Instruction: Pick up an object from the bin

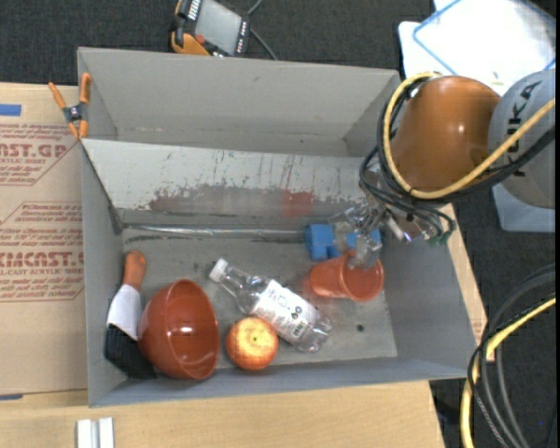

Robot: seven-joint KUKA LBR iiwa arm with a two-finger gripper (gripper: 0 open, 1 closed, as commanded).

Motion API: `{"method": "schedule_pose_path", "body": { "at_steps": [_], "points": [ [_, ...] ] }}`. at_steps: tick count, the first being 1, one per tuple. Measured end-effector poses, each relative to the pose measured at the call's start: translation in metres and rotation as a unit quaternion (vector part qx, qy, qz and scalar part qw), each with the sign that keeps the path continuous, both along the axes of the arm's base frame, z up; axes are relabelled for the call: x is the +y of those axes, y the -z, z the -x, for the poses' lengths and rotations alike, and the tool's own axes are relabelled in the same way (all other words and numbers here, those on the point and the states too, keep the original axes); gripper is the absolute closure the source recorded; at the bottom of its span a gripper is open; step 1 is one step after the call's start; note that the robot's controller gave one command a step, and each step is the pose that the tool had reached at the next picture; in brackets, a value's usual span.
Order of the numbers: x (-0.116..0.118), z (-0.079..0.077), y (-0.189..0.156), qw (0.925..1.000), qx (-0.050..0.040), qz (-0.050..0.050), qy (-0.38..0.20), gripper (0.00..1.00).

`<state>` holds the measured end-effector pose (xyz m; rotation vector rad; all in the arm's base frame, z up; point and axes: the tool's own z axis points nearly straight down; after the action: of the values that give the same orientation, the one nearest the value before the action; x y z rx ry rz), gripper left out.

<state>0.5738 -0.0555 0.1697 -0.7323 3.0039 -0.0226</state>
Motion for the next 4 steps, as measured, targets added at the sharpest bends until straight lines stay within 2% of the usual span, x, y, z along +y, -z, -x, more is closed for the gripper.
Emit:
{"method": "schedule_pose_path", "body": {
  "at_steps": [1,2,3,4],
  "points": [
    [0.013,-0.001,0.016,0.9998,0.0031,0.0,0.018,1.0],
    [0.024,0.021,0.014,0.9963,0.001,0.005,-0.086,1.0],
    [0.014,-0.009,0.087,0.9955,-0.0005,0.002,-0.095,1.0],
    [0.006,0.027,0.095,0.9772,-0.0043,0.012,-0.212,1.0]
  ]
}}
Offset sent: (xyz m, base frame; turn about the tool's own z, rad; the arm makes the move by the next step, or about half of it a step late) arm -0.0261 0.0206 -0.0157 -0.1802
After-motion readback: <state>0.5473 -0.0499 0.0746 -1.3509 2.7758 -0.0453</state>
